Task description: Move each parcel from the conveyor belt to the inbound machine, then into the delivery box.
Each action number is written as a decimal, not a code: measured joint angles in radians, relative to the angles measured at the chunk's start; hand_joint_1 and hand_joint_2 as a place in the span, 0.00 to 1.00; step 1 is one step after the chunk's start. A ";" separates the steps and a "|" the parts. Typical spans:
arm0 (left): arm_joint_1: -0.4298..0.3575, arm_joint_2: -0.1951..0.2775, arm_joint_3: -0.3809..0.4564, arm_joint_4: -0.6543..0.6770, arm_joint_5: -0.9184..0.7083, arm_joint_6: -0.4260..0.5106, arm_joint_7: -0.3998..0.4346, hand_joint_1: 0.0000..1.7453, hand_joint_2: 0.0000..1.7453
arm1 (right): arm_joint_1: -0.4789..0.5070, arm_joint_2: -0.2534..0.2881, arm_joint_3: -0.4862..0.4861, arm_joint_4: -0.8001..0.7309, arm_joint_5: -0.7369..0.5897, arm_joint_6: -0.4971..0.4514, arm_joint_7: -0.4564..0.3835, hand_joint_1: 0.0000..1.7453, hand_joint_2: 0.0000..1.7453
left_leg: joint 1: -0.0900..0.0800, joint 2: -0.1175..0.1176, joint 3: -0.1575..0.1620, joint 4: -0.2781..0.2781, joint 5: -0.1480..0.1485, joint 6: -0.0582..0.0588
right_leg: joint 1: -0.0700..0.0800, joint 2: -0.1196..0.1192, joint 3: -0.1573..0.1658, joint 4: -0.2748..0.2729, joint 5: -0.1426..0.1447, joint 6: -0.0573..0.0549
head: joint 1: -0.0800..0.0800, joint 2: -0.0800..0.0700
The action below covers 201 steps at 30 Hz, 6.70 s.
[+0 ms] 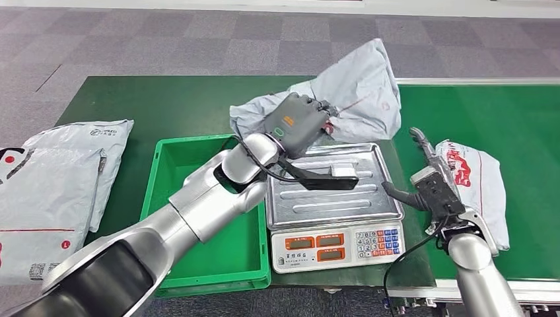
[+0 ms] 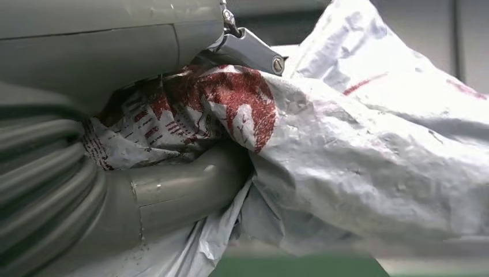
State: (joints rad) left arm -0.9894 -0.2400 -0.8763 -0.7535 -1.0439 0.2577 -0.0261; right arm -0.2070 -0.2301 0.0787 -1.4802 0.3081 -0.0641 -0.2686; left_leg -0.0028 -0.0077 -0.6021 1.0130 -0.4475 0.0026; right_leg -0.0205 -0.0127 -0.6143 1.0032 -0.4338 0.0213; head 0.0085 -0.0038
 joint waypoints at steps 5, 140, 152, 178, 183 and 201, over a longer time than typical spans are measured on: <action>0.014 0.036 0.081 -0.098 -0.068 0.016 0.021 1.00 1.00 | 0.070 0.014 -0.042 -0.059 0.014 -0.012 0.007 0.00 1.00 | 0.000 0.000 -0.001 0.000 0.000 0.000 | 0.000 0.000 -0.001 0.000 0.000 0.000 | 0.000 0.000; 0.419 0.033 0.429 -0.323 1.008 -0.493 -0.238 0.00 1.00 | -0.389 0.008 -0.154 0.997 0.321 -0.008 0.196 0.00 1.00 | 0.003 -0.003 0.000 -0.001 0.000 -0.003 | 0.003 -0.002 0.000 0.000 -0.001 -0.003 | 0.000 0.000; 0.401 0.046 0.430 -0.309 0.980 -0.475 -0.273 0.00 1.00 | -0.235 0.045 -0.252 0.911 0.170 0.193 0.090 1.00 1.00 | 0.004 0.002 0.006 -0.001 -0.003 -0.005 | 0.004 0.004 0.005 0.000 -0.002 -0.004 | 0.000 0.000; 0.404 0.052 0.436 -0.250 0.919 -0.446 -0.310 0.00 1.00 | 0.110 0.129 -0.202 0.280 0.187 -0.040 0.075 1.00 1.00 | 0.011 0.020 0.018 -0.006 -0.012 -0.017 | 0.010 0.020 0.007 0.001 -0.008 -0.016 | 0.000 0.000; 0.409 0.053 0.449 -0.249 0.932 -0.436 -0.315 0.00 1.00 | 0.135 0.133 -0.189 0.080 0.233 -0.176 0.051 1.00 1.00 | 0.010 0.018 0.017 -0.006 -0.011 -0.016 | 0.010 0.018 0.007 0.001 -0.008 -0.016 | 0.000 0.000; 0.378 0.029 0.449 -0.217 0.995 -0.408 -0.312 0.00 1.00 | 0.061 0.106 -0.217 -0.125 0.173 -0.248 0.001 1.00 1.00 | 0.005 0.013 0.016 -0.005 -0.010 -0.012 | 0.005 0.015 0.008 0.001 -0.007 -0.013 | 0.000 0.000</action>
State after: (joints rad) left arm -0.6115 -0.2113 -0.4269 -0.9703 -0.0485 -0.1504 -0.3380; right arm -0.1456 -0.1242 -0.1381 -1.6056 0.4815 -0.3117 -0.2677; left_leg 0.0025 0.0055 -0.5862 1.0084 -0.4574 -0.0097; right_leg -0.0156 0.0020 -0.6065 1.0041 -0.4406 0.0088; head 0.0087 -0.0038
